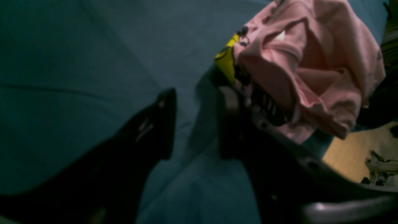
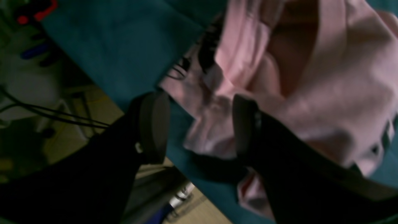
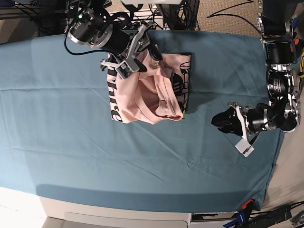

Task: Fold the T-shirt properly
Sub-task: 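Release the folded hem and lift the right gripper away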

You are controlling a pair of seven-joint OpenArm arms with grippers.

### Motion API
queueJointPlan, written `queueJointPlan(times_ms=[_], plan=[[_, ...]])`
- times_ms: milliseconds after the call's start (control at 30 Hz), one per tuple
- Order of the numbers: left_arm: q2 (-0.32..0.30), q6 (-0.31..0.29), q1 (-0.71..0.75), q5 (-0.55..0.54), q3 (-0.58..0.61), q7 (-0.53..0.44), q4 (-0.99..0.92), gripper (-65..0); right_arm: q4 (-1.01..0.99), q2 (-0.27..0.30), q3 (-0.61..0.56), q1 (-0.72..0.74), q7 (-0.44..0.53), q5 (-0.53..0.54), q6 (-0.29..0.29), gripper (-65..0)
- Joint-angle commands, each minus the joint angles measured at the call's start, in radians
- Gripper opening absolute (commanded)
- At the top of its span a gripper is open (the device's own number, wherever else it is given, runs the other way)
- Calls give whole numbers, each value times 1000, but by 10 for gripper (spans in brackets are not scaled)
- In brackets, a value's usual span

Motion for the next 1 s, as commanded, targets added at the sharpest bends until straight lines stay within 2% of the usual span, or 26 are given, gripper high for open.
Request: queueJointPlan(times_ms=[0, 133, 267, 433, 567, 833, 900, 967], plan=[[-14, -5, -25, -25, -5, -19, 15, -418, 18, 6, -11, -7, 39, -3, -8, -323], [-14, -5, -25, -26, -5, -19, 15, -418, 17, 34, -60, -19, 88, -114, -41, -285], [-14, -5, -25, -26, -5, -19, 15, -418, -11, 34, -104, -21, 110, -194, -65, -284], [-14, -5, -25, -26, -5, -19, 15, -418, -79, 34, -132, -13, 114, -206, -66, -284], [-14, -5, -25, -26, -5, -19, 15, -418, -128, 34, -141, 18, 115, -244, -92, -284], [-14, -5, -25, -26, -5, -19, 15, -418, -237, 34, -142, 57, 111, -244, -119, -287], [-14, -5, -25, -26, -5, -19, 15, -418, -246, 34, -142, 66, 111, -243, -118, -354], [-14, -5, -25, -26, -5, -19, 15, -418, -244, 34, -142, 74, 111, -225, -118, -475]])
